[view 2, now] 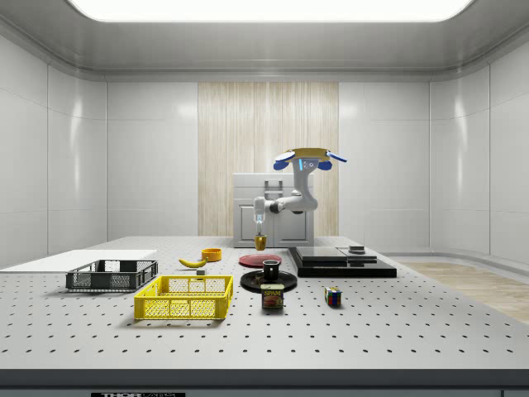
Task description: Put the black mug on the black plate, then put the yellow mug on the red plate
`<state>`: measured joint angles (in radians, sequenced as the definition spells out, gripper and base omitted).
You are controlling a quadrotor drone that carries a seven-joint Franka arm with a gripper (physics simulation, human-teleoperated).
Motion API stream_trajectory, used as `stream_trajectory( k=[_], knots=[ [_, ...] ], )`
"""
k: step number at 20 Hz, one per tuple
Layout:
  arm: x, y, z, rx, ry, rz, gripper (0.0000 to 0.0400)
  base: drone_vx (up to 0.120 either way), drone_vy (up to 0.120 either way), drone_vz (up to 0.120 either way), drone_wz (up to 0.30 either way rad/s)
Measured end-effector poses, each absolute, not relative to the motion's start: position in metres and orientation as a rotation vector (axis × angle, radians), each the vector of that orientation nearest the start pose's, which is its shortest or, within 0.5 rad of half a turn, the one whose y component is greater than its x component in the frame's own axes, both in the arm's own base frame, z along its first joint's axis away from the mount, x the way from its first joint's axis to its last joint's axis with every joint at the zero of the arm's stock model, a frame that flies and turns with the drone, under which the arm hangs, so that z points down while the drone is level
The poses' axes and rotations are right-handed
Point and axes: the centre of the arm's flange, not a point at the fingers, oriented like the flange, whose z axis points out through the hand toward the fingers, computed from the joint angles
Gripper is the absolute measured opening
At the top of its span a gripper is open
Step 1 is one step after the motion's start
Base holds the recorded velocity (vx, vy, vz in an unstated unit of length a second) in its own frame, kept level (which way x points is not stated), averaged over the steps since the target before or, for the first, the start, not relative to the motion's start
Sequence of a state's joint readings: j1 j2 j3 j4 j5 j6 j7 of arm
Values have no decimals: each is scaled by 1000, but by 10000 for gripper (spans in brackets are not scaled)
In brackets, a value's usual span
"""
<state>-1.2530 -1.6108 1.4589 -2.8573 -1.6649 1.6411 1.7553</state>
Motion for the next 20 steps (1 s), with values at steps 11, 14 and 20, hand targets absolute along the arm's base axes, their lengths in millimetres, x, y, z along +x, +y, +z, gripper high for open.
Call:
stream_trajectory(
  k=[11,14,20],
  knots=[
    [313,2,501,1,-2,786,110,0,0,0,0],
    [313,5,512,1,-2,786,110,0,0,0,0],
    [313,7,533,1,-2,786,110,0,0,0,0]
  ],
)
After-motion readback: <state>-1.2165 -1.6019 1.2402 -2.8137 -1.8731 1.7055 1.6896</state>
